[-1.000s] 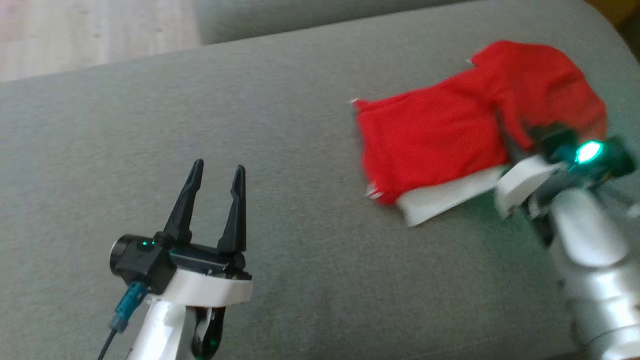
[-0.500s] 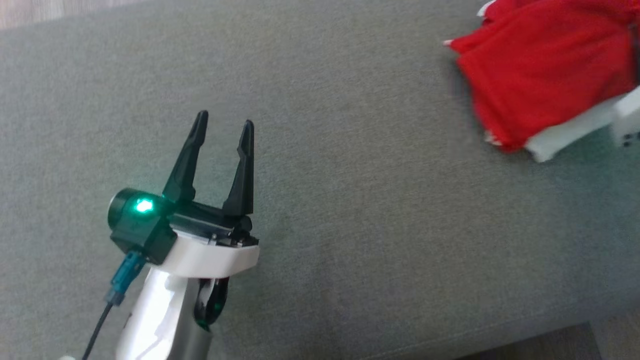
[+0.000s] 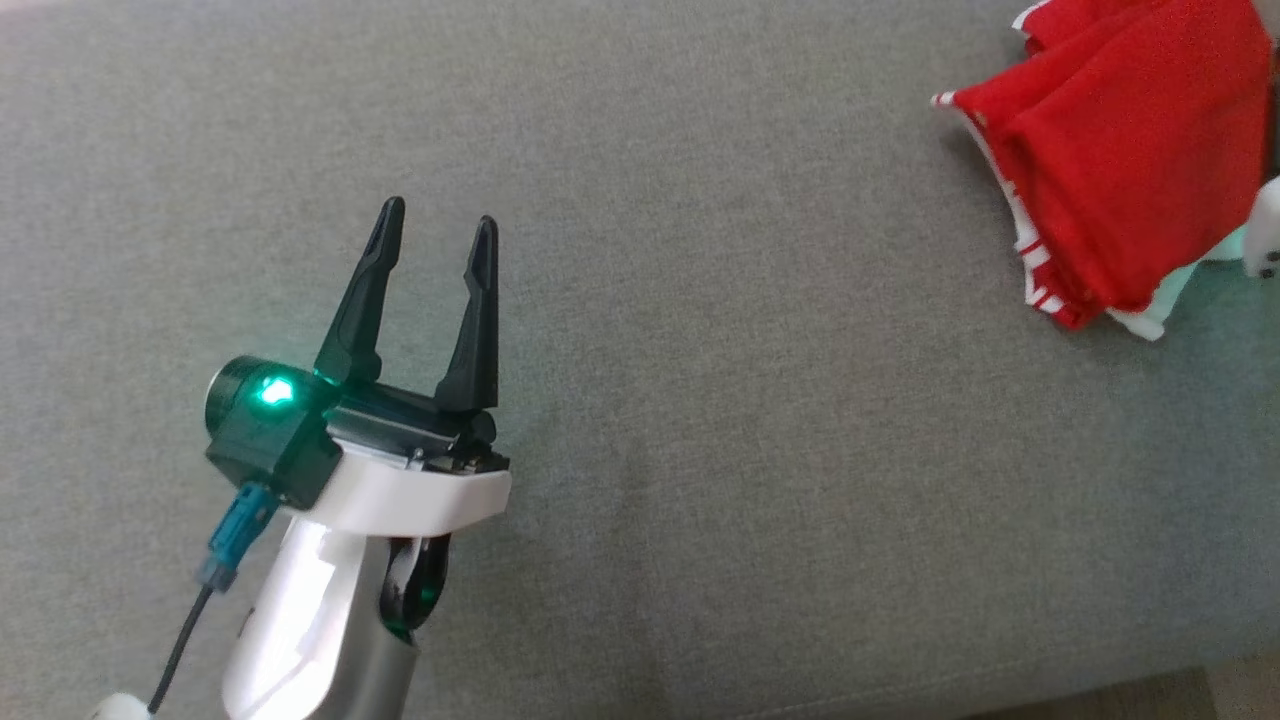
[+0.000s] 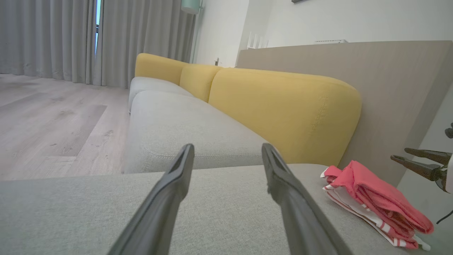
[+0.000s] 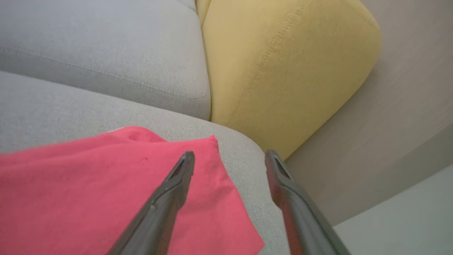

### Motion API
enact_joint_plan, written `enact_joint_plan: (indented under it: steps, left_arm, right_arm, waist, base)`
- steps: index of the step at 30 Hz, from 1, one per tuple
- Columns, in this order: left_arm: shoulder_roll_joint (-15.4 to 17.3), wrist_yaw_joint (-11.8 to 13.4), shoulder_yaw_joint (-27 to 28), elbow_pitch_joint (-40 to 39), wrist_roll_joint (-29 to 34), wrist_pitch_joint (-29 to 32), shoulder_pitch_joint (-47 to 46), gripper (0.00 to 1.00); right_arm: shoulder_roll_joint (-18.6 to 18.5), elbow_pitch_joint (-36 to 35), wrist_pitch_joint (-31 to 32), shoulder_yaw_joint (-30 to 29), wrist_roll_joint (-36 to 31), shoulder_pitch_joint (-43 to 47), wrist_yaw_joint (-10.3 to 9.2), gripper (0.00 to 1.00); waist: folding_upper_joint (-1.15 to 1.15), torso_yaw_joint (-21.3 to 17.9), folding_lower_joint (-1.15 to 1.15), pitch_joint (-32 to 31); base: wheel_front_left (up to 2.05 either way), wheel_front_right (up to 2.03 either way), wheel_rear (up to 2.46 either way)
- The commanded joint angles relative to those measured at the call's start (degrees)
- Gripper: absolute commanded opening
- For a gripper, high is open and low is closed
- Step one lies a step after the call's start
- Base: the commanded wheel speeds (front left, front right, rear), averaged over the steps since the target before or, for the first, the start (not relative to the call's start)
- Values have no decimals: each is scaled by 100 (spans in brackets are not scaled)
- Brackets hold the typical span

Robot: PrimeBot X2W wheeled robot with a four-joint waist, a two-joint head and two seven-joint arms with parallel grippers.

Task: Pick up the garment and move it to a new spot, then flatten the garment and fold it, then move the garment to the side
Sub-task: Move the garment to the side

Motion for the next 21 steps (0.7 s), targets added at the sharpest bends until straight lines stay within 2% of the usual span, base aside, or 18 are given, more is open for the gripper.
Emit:
enact_joint_plan:
  steps: [1, 9, 15, 21]
  left_arm:
    - [65, 9, 151, -162, -33, -28, -103, 100]
    - [-1, 9, 448, -128, -2, -28, 182, 100]
    - [-47, 9, 778, -139, 30, -28, 512, 100]
    - [-64, 9, 1005, -84, 71, -28, 832, 100]
  right_arm:
    - [-28, -235, -84, -15, -45, -65, -5, 100]
    - [680, -685, -317, -13, 55, -72, -5, 100]
    - [1198, -1121, -468, 139, 635, 204, -5, 100]
    - [1698, -1660, -550, 336, 1267, 987, -5, 100]
  waist:
    - [0, 35, -1, -93]
    - [0, 129, -1, -774]
    - [0, 290, -1, -1279]
    - [0, 526, -1, -1613]
  base:
    - [0, 0, 0]
    - [0, 0, 0]
    - [0, 0, 0]
    - [0, 0, 0]
